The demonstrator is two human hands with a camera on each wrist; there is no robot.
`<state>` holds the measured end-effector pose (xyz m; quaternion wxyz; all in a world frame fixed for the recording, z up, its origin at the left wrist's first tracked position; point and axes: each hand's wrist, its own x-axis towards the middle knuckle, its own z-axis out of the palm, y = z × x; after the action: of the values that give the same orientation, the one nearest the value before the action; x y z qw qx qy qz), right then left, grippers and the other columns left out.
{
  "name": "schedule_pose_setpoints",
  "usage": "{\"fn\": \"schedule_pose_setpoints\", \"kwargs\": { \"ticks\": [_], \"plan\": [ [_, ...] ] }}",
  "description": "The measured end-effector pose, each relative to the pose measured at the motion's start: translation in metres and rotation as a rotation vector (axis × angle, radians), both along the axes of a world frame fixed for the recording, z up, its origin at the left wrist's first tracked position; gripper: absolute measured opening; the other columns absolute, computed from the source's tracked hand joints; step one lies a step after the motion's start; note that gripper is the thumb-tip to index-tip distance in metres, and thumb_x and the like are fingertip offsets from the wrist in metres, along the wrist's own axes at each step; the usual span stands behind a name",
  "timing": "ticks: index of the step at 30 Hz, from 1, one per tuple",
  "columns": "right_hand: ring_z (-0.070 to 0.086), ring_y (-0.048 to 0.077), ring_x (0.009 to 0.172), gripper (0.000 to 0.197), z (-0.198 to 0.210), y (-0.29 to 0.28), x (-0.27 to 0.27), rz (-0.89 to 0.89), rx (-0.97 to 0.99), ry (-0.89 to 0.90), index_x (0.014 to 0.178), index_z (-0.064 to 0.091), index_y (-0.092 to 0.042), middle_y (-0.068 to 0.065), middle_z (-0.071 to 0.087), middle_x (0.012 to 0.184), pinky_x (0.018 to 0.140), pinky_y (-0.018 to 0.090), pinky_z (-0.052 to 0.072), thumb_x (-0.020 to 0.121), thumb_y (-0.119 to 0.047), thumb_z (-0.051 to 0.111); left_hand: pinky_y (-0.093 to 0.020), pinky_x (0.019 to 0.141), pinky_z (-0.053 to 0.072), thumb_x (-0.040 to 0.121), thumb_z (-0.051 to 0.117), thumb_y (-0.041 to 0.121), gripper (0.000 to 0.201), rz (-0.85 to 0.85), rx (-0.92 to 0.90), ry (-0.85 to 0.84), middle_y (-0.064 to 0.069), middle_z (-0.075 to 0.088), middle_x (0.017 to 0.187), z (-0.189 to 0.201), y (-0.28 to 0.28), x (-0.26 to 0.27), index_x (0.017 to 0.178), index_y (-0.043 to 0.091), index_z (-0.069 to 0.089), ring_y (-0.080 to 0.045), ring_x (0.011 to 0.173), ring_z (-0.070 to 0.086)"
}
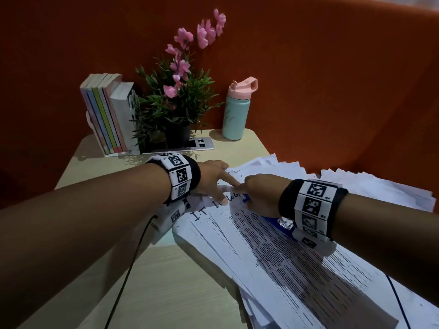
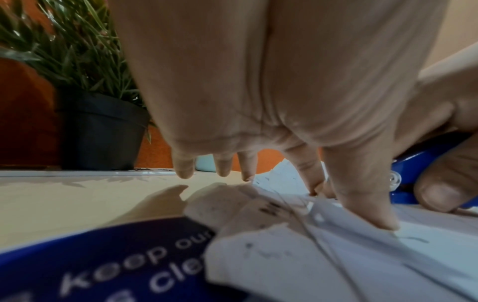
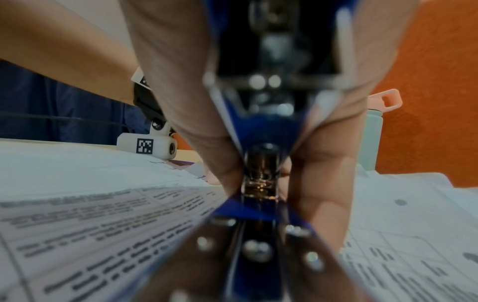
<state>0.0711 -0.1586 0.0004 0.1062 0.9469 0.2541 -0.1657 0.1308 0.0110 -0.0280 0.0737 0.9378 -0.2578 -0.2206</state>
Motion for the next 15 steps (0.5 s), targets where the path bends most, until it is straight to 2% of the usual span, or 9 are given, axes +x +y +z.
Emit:
{"fn": "schedule_pose_setpoints", "kwargs": {
  "ticks": [5, 9, 11, 13, 15],
  "plan": [
    [0.058, 0.025, 0.101, 0.048, -0.004, 0.000, 0.005, -0.007, -0.009, -0.009, 0.145, 0.044, -0.025, 0.006, 0.054, 0.116, 0.079, 0.034, 0.049, 0.098, -0.021, 0.048, -0.047, 0.121, 0.019, 0.083, 0.074, 0.047, 0.064, 0.025, -0.007, -0.001, -0.004, 0.016, 0.162, -0.003, 0.002, 0.002, 0.141, 0.049, 0.046, -0.023, 0.151, 0.011],
    [0.058, 0.027, 0.104, 0.048, -0.007, 0.006, 0.007, -0.008, 0.042, -0.037, 0.141, 0.045, -0.036, 0.001, 0.050, 0.118, 0.083, 0.040, 0.053, 0.096, -0.023, 0.051, -0.045, 0.120, 0.021, 0.084, 0.074, 0.044, 0.062, 0.035, -0.023, 0.019, -0.004, 0.016, 0.162, -0.002, 0.002, 0.002, 0.140, 0.045, 0.048, -0.025, 0.150, 0.014],
    [0.056, 0.028, 0.110, 0.045, -0.009, 0.013, 0.007, 0.005, 0.080, -0.052, 0.139, 0.046, -0.041, -0.002, 0.048, 0.123, 0.083, 0.038, 0.051, 0.096, -0.027, 0.052, -0.045, 0.119, 0.024, 0.081, 0.076, 0.046, 0.055, 0.033, -0.039, 0.025, -0.003, 0.019, 0.159, -0.002, 0.003, 0.002, 0.132, 0.044, 0.055, -0.025, 0.148, 0.018],
    [0.056, 0.028, 0.110, 0.045, -0.011, 0.013, 0.010, 0.018, 0.107, -0.063, 0.139, 0.046, -0.041, -0.002, 0.048, 0.123, 0.080, 0.035, 0.049, 0.097, -0.028, 0.051, -0.045, 0.118, 0.026, 0.081, 0.076, 0.046, 0.045, 0.036, -0.056, 0.019, -0.003, 0.022, 0.157, 0.000, 0.003, 0.002, 0.122, 0.047, 0.058, -0.026, 0.147, 0.020],
    [0.055, 0.026, 0.107, 0.046, -0.011, 0.001, 0.009, 0.001, 0.160, -0.053, 0.141, 0.044, -0.039, -0.001, 0.050, 0.118, 0.079, 0.034, 0.046, 0.097, -0.024, 0.047, -0.046, 0.118, 0.024, 0.083, 0.073, 0.048, 0.053, 0.008, 0.013, -0.027, -0.003, 0.019, 0.160, 0.002, 0.001, 0.001, 0.133, 0.047, 0.053, -0.025, 0.148, 0.017]
  ]
}}
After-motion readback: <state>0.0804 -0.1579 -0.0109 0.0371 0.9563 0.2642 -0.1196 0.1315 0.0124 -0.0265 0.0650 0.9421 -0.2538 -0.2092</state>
